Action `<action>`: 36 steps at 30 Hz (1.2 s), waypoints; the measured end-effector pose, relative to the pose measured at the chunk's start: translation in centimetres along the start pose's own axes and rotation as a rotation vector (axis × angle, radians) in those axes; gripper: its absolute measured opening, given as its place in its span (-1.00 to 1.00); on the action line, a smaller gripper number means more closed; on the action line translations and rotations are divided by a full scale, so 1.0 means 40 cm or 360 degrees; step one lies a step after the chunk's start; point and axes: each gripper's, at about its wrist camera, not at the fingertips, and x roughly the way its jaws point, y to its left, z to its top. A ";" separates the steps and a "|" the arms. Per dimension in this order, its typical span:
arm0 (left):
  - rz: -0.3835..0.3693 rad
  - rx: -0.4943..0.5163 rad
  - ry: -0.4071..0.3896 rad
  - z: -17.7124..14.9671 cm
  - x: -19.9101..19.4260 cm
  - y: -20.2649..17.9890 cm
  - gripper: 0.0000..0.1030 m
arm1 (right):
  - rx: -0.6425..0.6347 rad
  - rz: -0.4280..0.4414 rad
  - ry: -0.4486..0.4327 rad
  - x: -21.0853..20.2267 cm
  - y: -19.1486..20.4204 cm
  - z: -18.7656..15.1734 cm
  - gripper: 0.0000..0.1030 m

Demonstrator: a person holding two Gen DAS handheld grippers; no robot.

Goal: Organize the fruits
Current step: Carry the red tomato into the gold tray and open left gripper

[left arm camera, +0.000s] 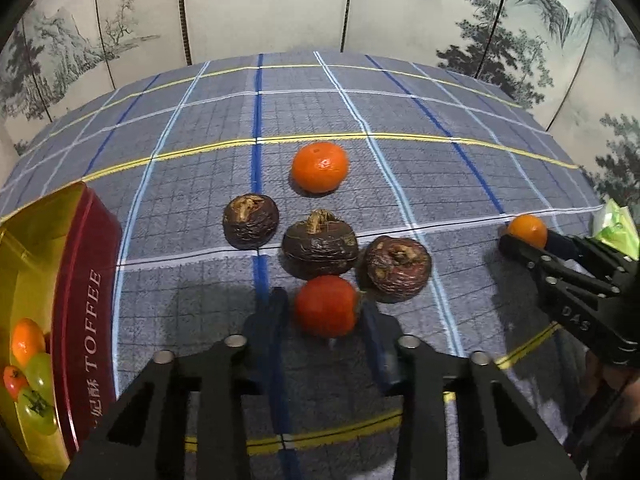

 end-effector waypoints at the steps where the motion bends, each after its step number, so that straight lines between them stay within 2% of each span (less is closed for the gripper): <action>1: 0.0012 -0.0002 0.0001 -0.002 -0.003 -0.001 -0.36 | 0.0000 0.0000 0.0000 0.000 0.000 0.000 -0.28; 12: 0.0089 -0.0020 0.0034 -0.051 -0.062 0.019 -0.36 | 0.0002 -0.0001 0.0001 0.002 0.001 -0.002 -0.27; 21: 0.0129 -0.0079 -0.0017 -0.064 -0.159 0.053 -0.36 | 0.0001 -0.0001 0.0001 0.002 0.001 -0.001 -0.27; 30: 0.0219 -0.0200 -0.0099 -0.085 -0.288 0.177 -0.36 | 0.0001 -0.0002 0.0001 0.002 0.002 -0.002 -0.27; 36: 0.0374 -0.0307 -0.0095 -0.139 -0.358 0.307 -0.36 | 0.0001 -0.0002 0.0002 0.002 0.002 -0.002 -0.27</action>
